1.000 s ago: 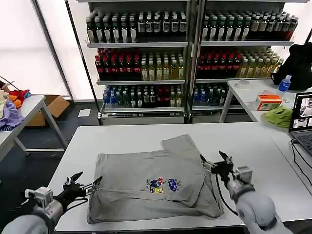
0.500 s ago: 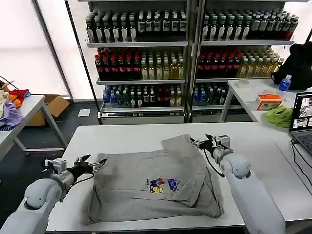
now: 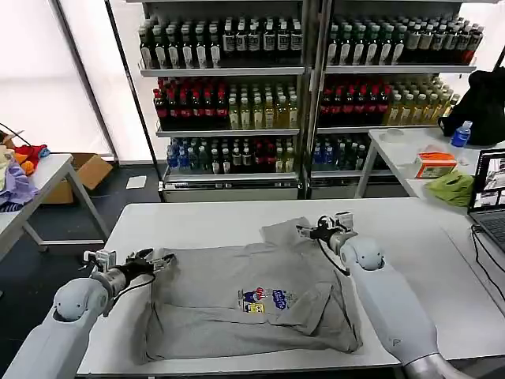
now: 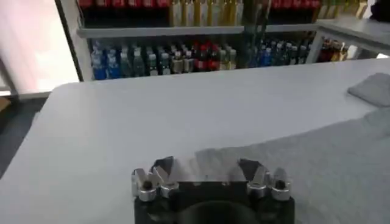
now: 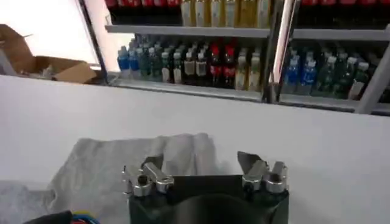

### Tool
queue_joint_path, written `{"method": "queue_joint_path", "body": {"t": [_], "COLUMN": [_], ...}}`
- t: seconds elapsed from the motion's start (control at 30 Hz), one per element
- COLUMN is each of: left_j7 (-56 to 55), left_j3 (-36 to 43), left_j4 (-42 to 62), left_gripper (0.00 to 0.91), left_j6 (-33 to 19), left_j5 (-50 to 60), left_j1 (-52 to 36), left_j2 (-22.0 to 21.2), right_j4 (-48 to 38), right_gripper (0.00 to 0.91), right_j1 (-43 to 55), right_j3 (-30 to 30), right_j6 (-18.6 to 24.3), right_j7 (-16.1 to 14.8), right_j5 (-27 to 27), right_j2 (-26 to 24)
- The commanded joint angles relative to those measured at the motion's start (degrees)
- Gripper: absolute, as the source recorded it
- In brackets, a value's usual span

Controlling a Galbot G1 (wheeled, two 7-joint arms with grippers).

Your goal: Fold and organize the clothes.

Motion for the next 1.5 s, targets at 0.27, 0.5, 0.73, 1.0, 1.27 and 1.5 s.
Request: {"method": "queue_joint_path", "body": {"t": [0.27,0.5,0.73,1.0,1.27,1.5], "left_j7": [4.4,3.9,2.0,-2.0,-6.6,-9.6], "left_j3": [2.5,2.6,1.7,-2.7,-6.6,-9.7], "left_j4": [3.1,2.0,1.0,-4.6,-15.4,-25.1], "left_gripper": [0.02,0.02,0.02,0.02,0.02,0.01], "left_j6": [-0.4,-0.5,-1.1,-1.7,-4.6,-5.1], "left_j5": [1.0,-0.4,-3.9,-9.0,-10.7,-10.7], "left_j1": [-0.4,-0.6,-0.9,1.4,7.6,14.8], "left_j2": [-0.1,0.1,-0.7,0.1,1.3,1.6], "right_j4": [-1.3,1.0,5.5,18.1,31.5,41.8], "right_gripper": [0.0,0.0,0.0,0.0,0.0,0.0], "right_j1": [0.1,-0.4,-1.6,-8.3,-17.2,-29.6], "right_j3": [-0.4,1.3,3.7,6.2,9.6,14.1], "right_j6": [-0.1,0.0,1.5,2.3,1.7,1.4], "right_j7": [1.2,1.9,2.7,3.5,5.8,6.4], "right_j5": [6.4,10.4,17.2,22.5,25.8,26.1], "right_j2": [1.7,1.6,0.4,-2.9,-4.7,-6.4]}}
